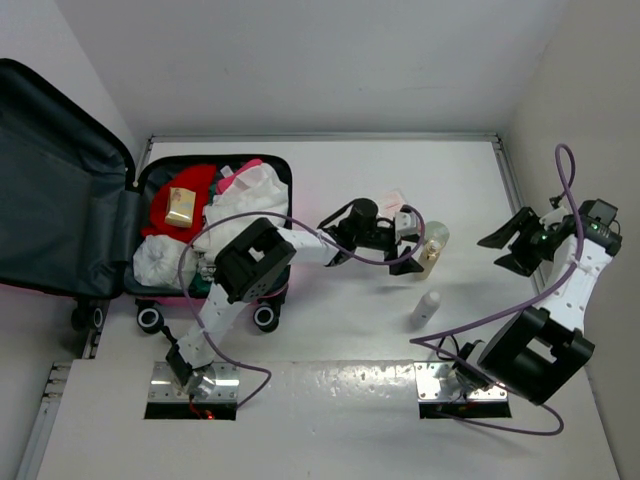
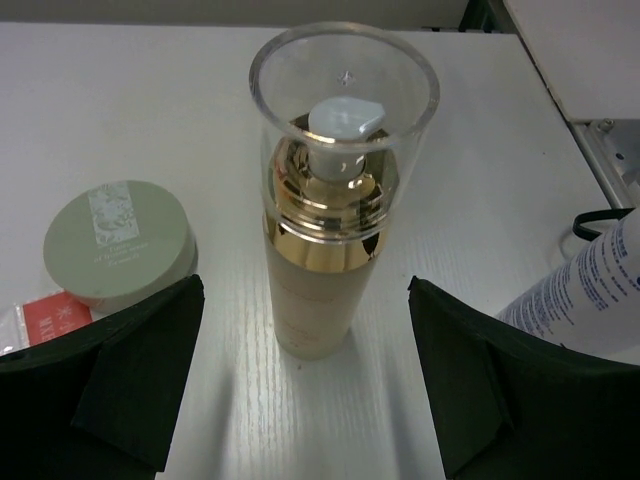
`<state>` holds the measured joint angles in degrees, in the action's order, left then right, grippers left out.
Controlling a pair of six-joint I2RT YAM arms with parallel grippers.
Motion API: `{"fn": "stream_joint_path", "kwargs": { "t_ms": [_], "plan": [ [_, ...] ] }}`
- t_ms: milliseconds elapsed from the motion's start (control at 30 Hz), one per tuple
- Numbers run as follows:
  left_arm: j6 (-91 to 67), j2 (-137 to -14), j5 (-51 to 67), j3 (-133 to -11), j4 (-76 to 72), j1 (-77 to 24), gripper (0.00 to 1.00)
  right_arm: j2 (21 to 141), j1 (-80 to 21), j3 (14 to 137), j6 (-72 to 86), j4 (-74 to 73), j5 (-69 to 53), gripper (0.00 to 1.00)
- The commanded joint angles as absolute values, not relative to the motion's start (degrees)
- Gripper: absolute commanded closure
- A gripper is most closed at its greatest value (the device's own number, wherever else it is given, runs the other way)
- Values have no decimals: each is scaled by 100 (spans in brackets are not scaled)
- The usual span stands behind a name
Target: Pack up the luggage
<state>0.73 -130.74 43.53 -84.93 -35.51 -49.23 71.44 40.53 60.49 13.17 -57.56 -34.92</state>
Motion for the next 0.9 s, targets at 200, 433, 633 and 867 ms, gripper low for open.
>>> {"fn": "stream_joint_path", "kwargs": {
  "t_ms": [200,433,633,867],
  "plan": [
    [-430,-13395,4316,-9008,-4447,-5168,13,7268,4192,6416,914,-5968,-3480,36],
    [-975,-13764,3964,-9281,-4754,-5229,49,7356,4236,6653,677,-6091,-3498,36],
    [-1213,-13220,3964,-9273,-4256,-5177,86,7330,4236,6522,720,-5846,-3682,36],
    [-1029,-11911,3473,-9824,-1222,-4686,100,7207,4219,6038,993,-5222,-4069,38]
  ]
}}
